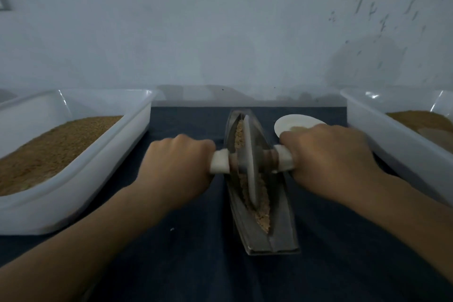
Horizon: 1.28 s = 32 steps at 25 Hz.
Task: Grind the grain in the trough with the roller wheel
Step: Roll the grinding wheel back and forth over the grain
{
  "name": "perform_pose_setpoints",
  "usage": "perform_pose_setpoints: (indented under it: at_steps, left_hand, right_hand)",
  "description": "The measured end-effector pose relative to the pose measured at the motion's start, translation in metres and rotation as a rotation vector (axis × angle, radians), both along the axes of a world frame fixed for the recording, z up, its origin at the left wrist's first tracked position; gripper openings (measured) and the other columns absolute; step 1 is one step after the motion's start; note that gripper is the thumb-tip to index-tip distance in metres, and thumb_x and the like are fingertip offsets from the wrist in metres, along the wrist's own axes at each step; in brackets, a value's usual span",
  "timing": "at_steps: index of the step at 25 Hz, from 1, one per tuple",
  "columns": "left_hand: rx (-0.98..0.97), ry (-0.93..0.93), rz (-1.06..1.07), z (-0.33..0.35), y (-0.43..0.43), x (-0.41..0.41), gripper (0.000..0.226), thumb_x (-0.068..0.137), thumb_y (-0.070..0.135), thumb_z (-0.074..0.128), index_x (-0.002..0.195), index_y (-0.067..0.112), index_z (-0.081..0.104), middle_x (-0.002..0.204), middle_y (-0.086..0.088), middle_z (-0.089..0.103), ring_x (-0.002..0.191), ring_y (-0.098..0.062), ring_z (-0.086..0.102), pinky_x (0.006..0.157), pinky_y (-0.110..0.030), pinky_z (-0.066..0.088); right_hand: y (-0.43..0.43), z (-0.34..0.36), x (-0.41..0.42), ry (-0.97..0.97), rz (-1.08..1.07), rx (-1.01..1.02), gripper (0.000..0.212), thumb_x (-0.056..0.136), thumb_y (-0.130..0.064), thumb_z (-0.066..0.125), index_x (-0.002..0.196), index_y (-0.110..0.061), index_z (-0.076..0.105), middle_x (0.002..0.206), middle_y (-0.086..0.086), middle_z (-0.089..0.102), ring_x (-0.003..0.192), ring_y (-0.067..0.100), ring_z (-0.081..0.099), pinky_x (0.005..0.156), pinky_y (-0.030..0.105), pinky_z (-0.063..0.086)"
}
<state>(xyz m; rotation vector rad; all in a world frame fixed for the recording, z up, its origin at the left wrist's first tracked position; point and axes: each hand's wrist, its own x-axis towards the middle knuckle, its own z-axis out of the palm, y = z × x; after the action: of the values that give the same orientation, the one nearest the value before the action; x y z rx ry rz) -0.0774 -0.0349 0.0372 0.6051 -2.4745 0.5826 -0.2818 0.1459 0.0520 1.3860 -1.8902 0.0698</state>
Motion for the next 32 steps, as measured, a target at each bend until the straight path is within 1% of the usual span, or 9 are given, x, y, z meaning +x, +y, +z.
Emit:
perform_pose_setpoints:
  at_steps: [3,7,11,14,18,22,25,29,32]
  left_hand:
    - [-0.053,0.013,-0.051,0.003,0.003,0.007,0.043,0.059,0.037,0.077,0.063,0.032,0.035,0.049,0.012,0.028,0.04,-0.014,0.023,0.049,-0.017,0.007]
    - [0.065,-0.03,0.133,0.013,-0.021,-0.048,0.014,0.083,0.032,0.064,0.077,0.025,0.054,0.062,0.006,0.037,0.055,-0.02,0.04,0.051,-0.03,0.029]
    - [0.282,-0.061,0.188,0.016,-0.035,-0.061,0.012,0.09,0.035,0.058,0.082,0.025,0.056,0.079,0.002,0.057,0.069,-0.022,0.056,0.061,-0.034,0.038]
    - [0.021,0.014,0.069,0.005,-0.015,-0.027,0.027,0.078,0.037,0.067,0.07,0.029,0.043,0.059,0.008,0.036,0.049,-0.017,0.033,0.048,-0.027,0.024]
    - [-0.128,-0.007,-0.033,0.009,-0.003,-0.001,0.04,0.06,0.029,0.074,0.064,0.027,0.035,0.049,0.006,0.03,0.04,-0.018,0.022,0.049,-0.019,0.01]
    - [-0.016,-0.044,0.174,0.022,-0.025,-0.053,0.007,0.084,0.028,0.064,0.083,0.022,0.061,0.066,-0.001,0.049,0.057,-0.027,0.052,0.052,-0.032,0.032]
    - [0.093,-0.071,0.224,0.036,-0.042,-0.076,0.011,0.091,0.025,0.058,0.098,0.022,0.066,0.086,-0.006,0.061,0.078,-0.03,0.064,0.059,-0.035,0.038]
    - [-0.004,0.027,0.07,0.003,-0.012,-0.025,0.026,0.076,0.032,0.069,0.07,0.027,0.045,0.057,0.008,0.035,0.046,-0.023,0.042,0.048,-0.027,0.026]
    - [-0.058,0.072,-0.067,-0.004,-0.007,0.007,0.041,0.064,0.035,0.068,0.067,0.032,0.027,0.051,0.013,0.023,0.041,-0.012,0.021,0.049,-0.016,0.01]
  right_hand:
    - [0.015,-0.003,0.002,-0.047,0.049,-0.003,0.033,0.054,-0.038,0.062,0.068,-0.036,0.032,0.056,-0.012,0.017,0.043,0.02,0.023,0.052,0.016,0.007]
    - [-0.042,0.009,-0.017,-0.236,-0.166,0.109,0.021,0.079,-0.031,0.068,0.078,-0.031,0.047,0.073,-0.007,0.046,0.063,0.021,0.044,0.053,0.028,0.033]
    - [-0.069,0.031,-0.025,-0.198,-0.143,0.19,0.014,0.084,-0.027,0.068,0.084,-0.028,0.054,0.075,-0.004,0.048,0.069,0.021,0.049,0.056,0.028,0.032]
    - [-0.024,0.006,-0.014,-0.187,-0.064,0.133,0.028,0.079,-0.034,0.066,0.074,-0.032,0.039,0.068,-0.01,0.043,0.059,0.017,0.042,0.048,0.025,0.019]
    - [0.017,-0.016,-0.017,-0.142,0.08,-0.01,0.015,0.069,-0.044,0.056,0.075,-0.034,0.047,0.059,-0.017,0.016,0.049,0.014,0.025,0.05,0.017,0.01]
    - [-0.041,0.003,-0.036,-0.277,-0.154,0.056,0.019,0.082,-0.041,0.069,0.077,-0.031,0.054,0.067,-0.011,0.047,0.057,0.017,0.048,0.05,0.025,0.032]
    - [-0.07,0.015,-0.051,-0.409,-0.197,0.117,0.013,0.087,-0.038,0.068,0.088,-0.029,0.058,0.086,-0.003,0.062,0.075,0.021,0.056,0.063,0.031,0.043]
    - [-0.01,-0.001,-0.025,-0.133,-0.064,0.009,0.031,0.062,-0.035,0.077,0.07,-0.031,0.047,0.057,-0.014,0.028,0.047,0.005,0.021,0.045,0.019,0.016]
    - [0.022,-0.002,-0.018,-0.026,0.013,-0.018,0.036,0.05,-0.044,0.074,0.072,-0.034,0.048,0.057,-0.015,0.01,0.044,0.009,0.009,0.05,0.014,0.006]
